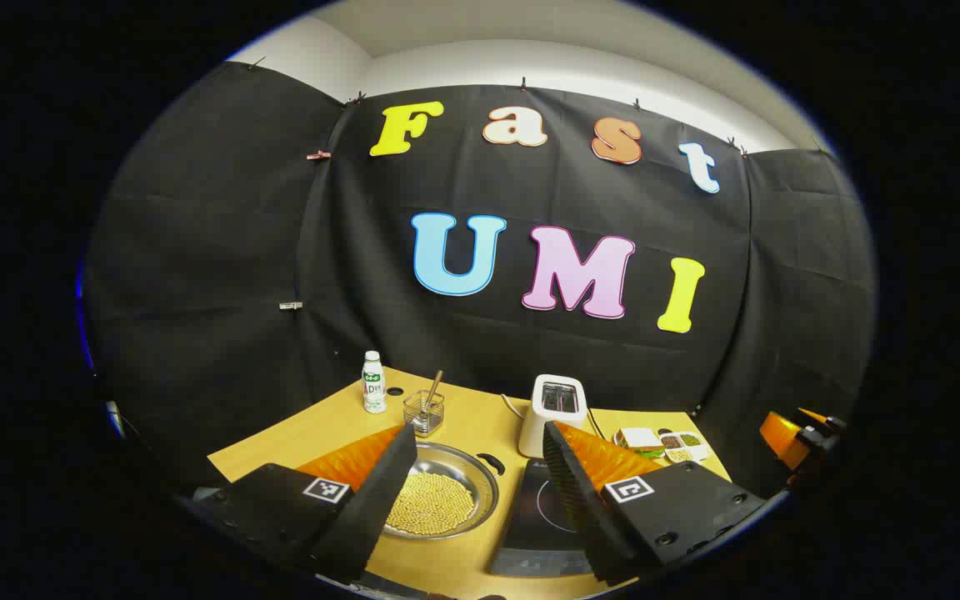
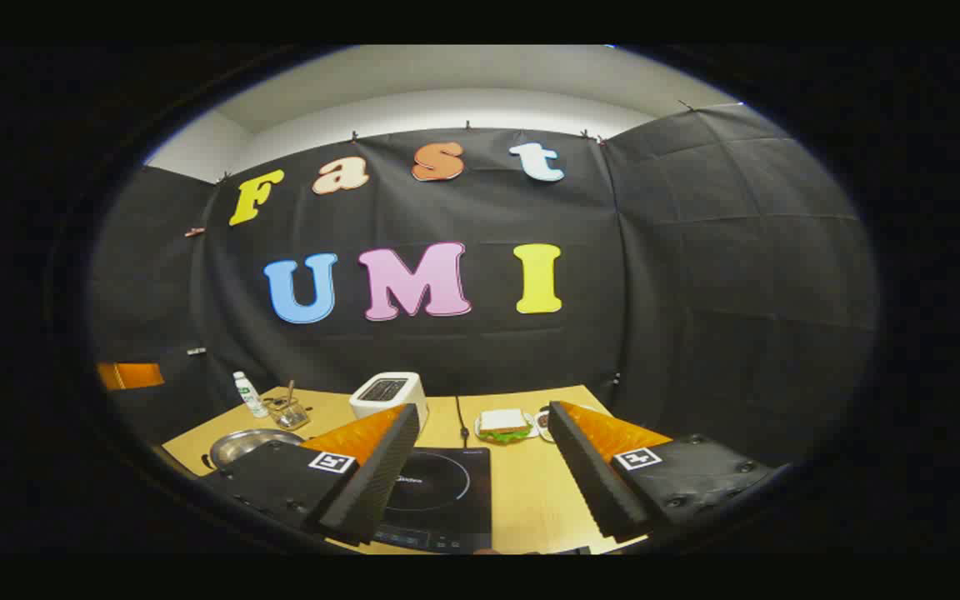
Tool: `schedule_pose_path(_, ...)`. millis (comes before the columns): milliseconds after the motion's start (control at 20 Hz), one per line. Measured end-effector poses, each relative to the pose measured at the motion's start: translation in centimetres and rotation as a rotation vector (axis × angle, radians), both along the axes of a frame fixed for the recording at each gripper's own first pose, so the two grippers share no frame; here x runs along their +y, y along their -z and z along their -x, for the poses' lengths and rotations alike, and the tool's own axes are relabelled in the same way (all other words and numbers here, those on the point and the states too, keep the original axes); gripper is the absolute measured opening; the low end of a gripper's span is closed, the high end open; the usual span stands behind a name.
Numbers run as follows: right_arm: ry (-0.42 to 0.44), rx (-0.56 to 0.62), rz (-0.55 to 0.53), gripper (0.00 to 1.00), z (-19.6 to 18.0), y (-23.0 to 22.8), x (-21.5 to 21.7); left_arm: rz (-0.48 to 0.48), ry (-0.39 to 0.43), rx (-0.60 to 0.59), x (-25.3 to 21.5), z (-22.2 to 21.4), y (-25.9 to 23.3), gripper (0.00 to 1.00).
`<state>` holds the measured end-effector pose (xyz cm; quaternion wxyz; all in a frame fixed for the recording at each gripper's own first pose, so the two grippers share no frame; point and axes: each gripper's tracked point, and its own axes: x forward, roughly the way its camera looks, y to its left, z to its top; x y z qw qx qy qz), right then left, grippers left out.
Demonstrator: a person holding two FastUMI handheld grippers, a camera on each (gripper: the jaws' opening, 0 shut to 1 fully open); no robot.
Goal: First push the handle of the pot to place it horizontally, then grasp the pot with both hands and set it on the induction cooktop.
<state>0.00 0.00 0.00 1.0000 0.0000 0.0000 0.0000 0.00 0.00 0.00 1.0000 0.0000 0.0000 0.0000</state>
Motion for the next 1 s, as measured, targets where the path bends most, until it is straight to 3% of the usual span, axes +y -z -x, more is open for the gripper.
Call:
schedule_pose_path(250,0.019,0.062,0.001,0.97,0.3,1.3,-1.4,-0.122,0.001,-0.003,-0.6,-1.0,0.4,0.95)
schedule_pose_path(500,0.031,0.053,0.023,0.98,1.1,0.8,0.1,-0.070,0.063,0.015,-0.3,-1.9,1.0,0.96)
schedule_pose_path(800,0.047,0.034,0.016,0.98,1.7,-0.2,4.1,-0.117,0.102,-0.025,2.8,-2.7,-0.5,0.95)
schedule_pose_path(1000,0.089,0.077,-0.011,0.99,3.0,1.6,6.1,-0.045,0.100,0.057,5.3,-1.9,2.7,0.96)
